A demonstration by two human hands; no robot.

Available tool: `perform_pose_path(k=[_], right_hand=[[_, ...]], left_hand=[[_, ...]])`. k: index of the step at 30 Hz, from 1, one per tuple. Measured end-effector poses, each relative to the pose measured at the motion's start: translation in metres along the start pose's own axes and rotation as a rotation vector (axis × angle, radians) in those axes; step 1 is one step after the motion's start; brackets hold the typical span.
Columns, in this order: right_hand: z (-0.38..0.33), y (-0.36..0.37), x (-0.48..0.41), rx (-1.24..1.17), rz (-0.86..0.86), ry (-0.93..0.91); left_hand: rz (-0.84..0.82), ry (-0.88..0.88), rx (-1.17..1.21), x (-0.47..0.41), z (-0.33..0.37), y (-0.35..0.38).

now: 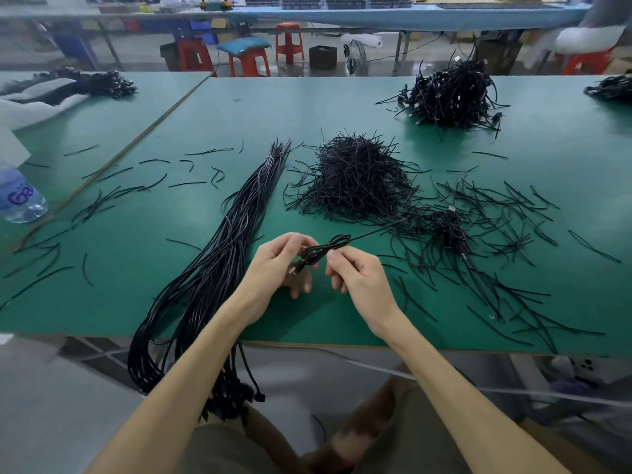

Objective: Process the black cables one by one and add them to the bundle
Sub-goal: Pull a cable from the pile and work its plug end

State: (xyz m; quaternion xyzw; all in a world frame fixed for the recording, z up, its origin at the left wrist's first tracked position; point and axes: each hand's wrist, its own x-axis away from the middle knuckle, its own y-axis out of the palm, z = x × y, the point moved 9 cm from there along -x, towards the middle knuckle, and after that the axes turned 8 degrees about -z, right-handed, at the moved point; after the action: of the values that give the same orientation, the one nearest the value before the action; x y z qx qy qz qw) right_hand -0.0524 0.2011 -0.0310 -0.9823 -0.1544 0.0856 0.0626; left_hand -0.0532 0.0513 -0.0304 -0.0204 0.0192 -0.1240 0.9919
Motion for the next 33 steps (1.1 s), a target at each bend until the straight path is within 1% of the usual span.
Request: perform_pose_path(k=[4, 6, 10, 12, 13, 15, 16, 18, 20, 22, 23, 25, 28, 30, 32, 33], right_hand=[[0.002, 0.005, -0.002, -0.001, -0.044, -0.018], [0.004, 0.006, -0.002, -0.036, -0.053, -0.019], [0.003, 0.009, -0.001, -0.020, -0.062, -0.028], [0.001, 0.011, -0.001, 0.003, -0.059, -0.030], [0.000, 0.011, 0.000, 0.006, -0.053, -0.022], [0.000, 0.011, 0.001, 0.012, -0.051, -0.012], [-0.001, 0.011, 0.001, 0.033, -0.052, -0.018], [-0.003, 0.011, 0.001, 0.063, -0.054, -0.036], [-0.002, 0.010, 0.001, 0.040, -0.042, -0.040], [0.002, 0.008, 0.000, 0.036, -0.026, -0.031], [0.005, 0.006, -0.001, 0.034, -0.021, -0.027], [0.006, 0.004, -0.002, 0.020, -0.015, -0.038], [0.005, 0.001, -0.001, -0.005, -0.011, -0.062], [0.002, 0.000, -0.001, -0.014, -0.003, -0.073], [0.002, -0.002, 0.000, -0.049, 0.010, -0.078], [0.002, -0.002, 0.000, -0.081, 0.015, -0.075]], left_hand=[[-0.177, 0.111, -0.031, 0.006, 0.020, 0.006], [-0.220, 0.164, -0.139, 0.008, 0.033, 0.009], [-0.127, 0.208, -0.517, 0.005, 0.045, 0.006], [-0.135, 0.264, -0.703, 0.005, 0.049, 0.014], [-0.165, 0.270, -0.737, 0.005, 0.048, 0.019], [-0.206, 0.202, -0.723, 0.004, 0.043, 0.024], [-0.201, 0.176, -0.743, 0.003, 0.043, 0.024], [-0.138, 0.207, -0.885, 0.004, 0.050, 0.024], [-0.067, 0.230, -1.018, 0.004, 0.057, 0.024], [-0.023, 0.156, -1.056, 0.000, 0.055, 0.024], [-0.012, 0.091, -1.028, -0.003, 0.051, 0.023], [0.005, -0.029, -0.853, -0.009, 0.044, 0.022], [0.007, -0.116, -0.587, -0.015, 0.042, 0.023], [-0.036, -0.153, -0.433, -0.015, 0.041, 0.025], [-0.128, -0.173, -0.237, -0.012, 0.039, 0.031], [-0.182, -0.155, -0.163, -0.010, 0.040, 0.034]])
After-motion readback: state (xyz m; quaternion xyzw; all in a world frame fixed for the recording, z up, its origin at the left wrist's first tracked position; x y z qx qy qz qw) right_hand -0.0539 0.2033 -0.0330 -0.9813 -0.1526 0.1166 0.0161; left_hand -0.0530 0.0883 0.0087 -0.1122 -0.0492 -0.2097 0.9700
